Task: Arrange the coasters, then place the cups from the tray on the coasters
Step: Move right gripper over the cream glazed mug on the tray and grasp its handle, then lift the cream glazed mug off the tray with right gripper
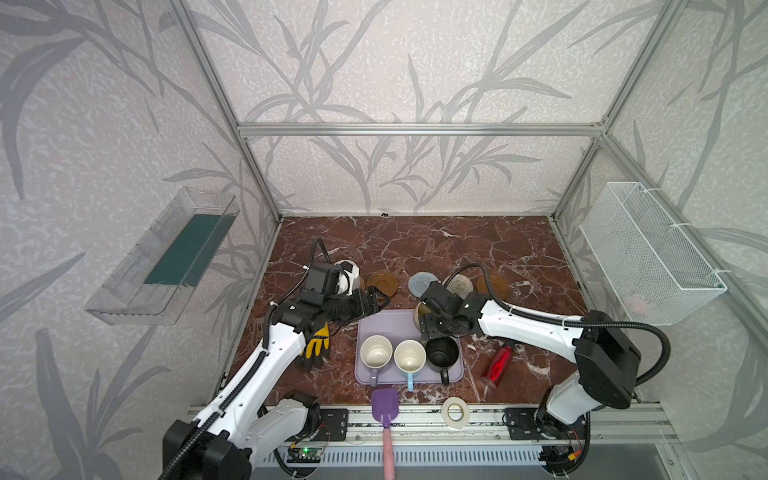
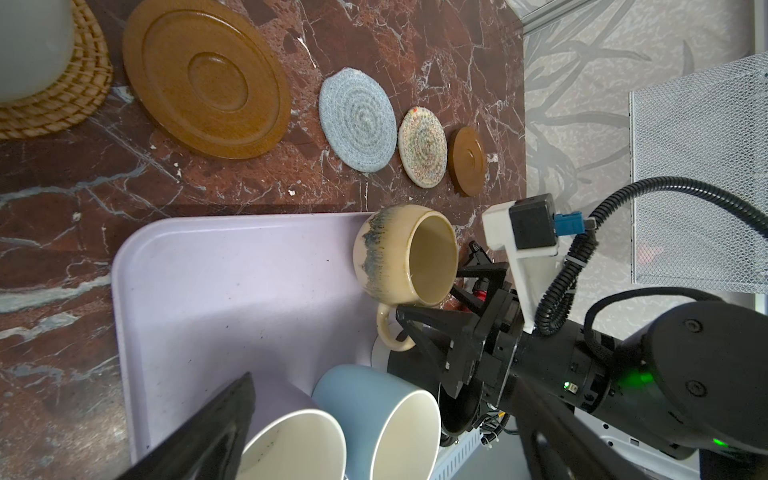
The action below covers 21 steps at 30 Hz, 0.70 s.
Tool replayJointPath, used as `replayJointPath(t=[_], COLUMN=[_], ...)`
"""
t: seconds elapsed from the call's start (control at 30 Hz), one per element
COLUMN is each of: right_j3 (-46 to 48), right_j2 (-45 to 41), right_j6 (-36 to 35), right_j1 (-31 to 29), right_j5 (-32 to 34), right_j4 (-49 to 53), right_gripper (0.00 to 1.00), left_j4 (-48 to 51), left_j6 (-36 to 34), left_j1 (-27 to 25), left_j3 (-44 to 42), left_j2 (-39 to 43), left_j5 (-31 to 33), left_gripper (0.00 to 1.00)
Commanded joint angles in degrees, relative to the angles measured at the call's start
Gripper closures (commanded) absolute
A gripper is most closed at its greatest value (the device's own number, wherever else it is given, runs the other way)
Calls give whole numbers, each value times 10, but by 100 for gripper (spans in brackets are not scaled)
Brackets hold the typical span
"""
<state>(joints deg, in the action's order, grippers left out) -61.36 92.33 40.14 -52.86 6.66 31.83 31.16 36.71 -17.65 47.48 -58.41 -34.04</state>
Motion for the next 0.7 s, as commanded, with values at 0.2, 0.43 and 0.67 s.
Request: replayJointPath(t=[0.2,0.43,0.67], right_j3=[-23,-19,-12], right_j2=[23,16,10], right_j6=[-5,-6,-11], right_j1=[-4,-4,-3], right_j5=[24,35,32], right_j4=[16,27,15], right_gripper=[29,37,46], left_j4=[-30,-51,-67], left_j6=[23,35,37], left_j1=[-12,-18,-19], left_j3=[-17,-21,-22], left_j2=[4,-8,-25], left_j5=[12,17,17], left_gripper=[2,2,2])
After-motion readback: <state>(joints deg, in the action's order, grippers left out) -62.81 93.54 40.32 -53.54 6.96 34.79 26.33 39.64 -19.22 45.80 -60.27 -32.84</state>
